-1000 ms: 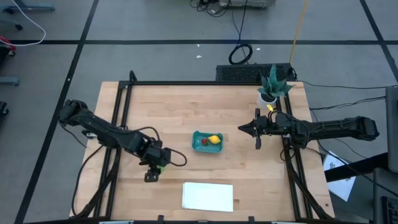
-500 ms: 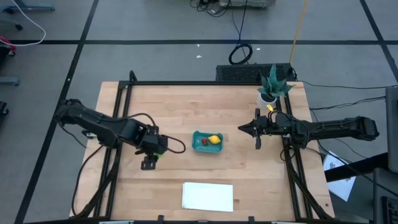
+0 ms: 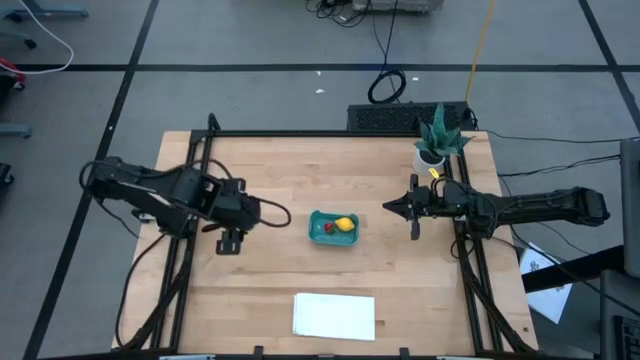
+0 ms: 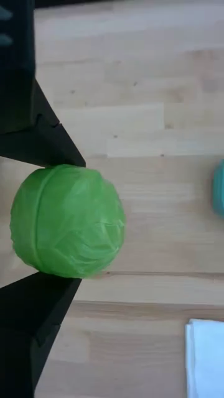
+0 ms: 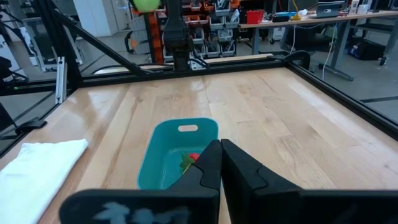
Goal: Pick and placing Produce into tupperware
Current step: Put the green cabbage into the blue bin
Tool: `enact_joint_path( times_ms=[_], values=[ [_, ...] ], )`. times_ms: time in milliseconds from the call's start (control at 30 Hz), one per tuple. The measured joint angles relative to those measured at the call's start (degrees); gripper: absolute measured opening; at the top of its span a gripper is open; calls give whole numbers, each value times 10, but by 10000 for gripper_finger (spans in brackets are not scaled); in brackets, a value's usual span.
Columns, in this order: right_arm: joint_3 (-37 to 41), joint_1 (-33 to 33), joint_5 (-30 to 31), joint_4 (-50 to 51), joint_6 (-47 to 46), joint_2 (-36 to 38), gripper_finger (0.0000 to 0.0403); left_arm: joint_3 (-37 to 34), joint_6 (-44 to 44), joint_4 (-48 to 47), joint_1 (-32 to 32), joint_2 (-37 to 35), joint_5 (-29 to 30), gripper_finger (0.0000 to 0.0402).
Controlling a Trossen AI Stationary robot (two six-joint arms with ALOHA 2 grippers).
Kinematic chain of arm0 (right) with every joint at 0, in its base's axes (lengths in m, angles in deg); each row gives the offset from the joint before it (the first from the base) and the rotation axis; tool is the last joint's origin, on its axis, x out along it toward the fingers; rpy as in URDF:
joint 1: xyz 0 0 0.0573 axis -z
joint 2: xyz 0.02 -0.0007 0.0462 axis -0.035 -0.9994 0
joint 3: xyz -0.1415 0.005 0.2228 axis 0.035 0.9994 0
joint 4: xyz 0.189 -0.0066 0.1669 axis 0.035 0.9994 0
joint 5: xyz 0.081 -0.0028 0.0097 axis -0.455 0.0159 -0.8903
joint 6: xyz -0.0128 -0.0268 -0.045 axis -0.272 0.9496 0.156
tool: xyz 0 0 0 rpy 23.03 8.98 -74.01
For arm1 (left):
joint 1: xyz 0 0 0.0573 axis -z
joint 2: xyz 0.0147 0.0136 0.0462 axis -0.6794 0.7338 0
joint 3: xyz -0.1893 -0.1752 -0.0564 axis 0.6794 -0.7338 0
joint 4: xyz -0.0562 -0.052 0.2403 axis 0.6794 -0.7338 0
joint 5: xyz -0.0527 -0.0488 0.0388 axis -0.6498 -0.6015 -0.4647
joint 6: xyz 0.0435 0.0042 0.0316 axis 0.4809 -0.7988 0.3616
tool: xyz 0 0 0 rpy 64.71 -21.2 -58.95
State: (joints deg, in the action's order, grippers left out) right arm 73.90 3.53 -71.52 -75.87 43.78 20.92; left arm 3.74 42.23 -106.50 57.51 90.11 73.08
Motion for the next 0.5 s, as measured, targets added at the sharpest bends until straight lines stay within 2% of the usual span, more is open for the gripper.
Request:
enact_joint_path(
  times_ms=[500],
  values=[
    [0,0,0,4,0,0,0,14,39,9,-42,-126,25,257]
  ],
)
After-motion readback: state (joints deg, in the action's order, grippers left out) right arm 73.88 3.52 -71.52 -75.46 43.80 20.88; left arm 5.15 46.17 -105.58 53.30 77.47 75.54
